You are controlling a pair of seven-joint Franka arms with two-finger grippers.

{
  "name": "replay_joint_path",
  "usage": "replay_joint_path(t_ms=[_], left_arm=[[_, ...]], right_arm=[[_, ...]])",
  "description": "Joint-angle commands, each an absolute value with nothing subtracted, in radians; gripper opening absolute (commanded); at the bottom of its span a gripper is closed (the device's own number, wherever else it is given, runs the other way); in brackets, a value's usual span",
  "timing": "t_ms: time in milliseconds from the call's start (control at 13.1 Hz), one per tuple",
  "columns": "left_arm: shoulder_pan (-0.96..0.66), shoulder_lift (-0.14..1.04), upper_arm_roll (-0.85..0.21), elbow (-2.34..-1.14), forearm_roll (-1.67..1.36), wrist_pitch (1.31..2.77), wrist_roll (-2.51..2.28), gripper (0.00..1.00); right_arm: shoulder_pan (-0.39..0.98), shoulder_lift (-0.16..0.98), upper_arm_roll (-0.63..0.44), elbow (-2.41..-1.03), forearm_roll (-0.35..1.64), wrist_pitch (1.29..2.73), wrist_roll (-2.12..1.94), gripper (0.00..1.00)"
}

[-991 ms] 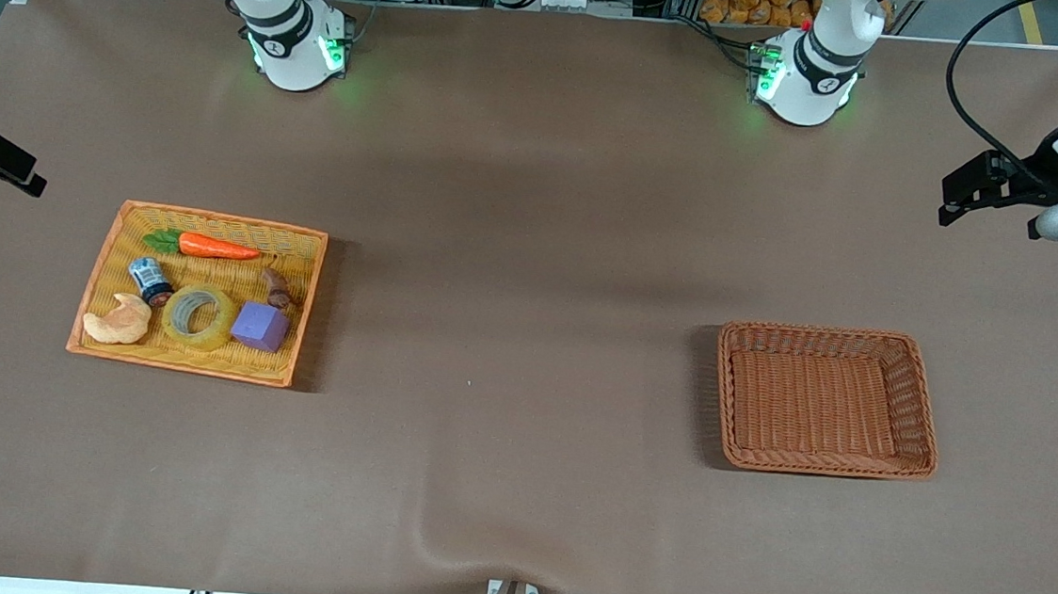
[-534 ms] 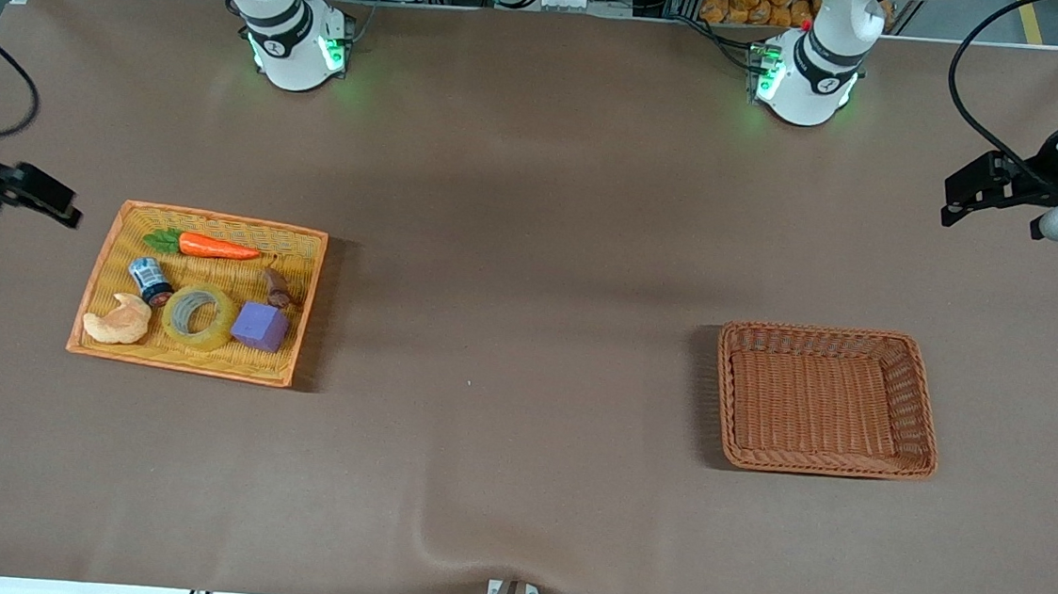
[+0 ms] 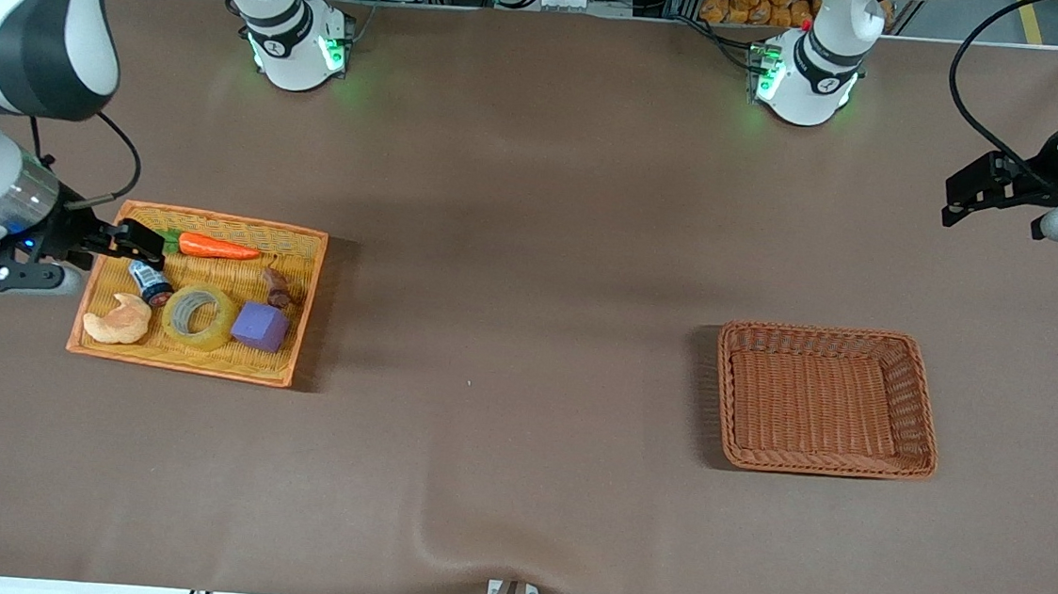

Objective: Transfer tape with both arms
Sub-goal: 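Lower the right gripper onto the yellow tape roll in the tray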

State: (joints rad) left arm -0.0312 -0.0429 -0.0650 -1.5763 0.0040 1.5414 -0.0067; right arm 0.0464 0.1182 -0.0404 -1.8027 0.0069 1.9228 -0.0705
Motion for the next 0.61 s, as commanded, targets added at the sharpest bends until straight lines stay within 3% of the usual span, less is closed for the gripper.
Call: replay_joint_path(t_ms=[0, 534], left_arm=[[-0.026, -0.048, -0.067, -1.575, 0.023, 1.537, 0.017, 1.00], [-0.026, -0.046, -0.066, -1.575, 0.023, 1.537, 0.017, 1.00]], right_arm=[[0.040, 0.104, -0.040, -1.951, 0.003, 2.061, -0.150, 1.00], [-0.009, 0.224, -0.041, -2.123, 0.003, 2.331, -0.388, 1.00]])
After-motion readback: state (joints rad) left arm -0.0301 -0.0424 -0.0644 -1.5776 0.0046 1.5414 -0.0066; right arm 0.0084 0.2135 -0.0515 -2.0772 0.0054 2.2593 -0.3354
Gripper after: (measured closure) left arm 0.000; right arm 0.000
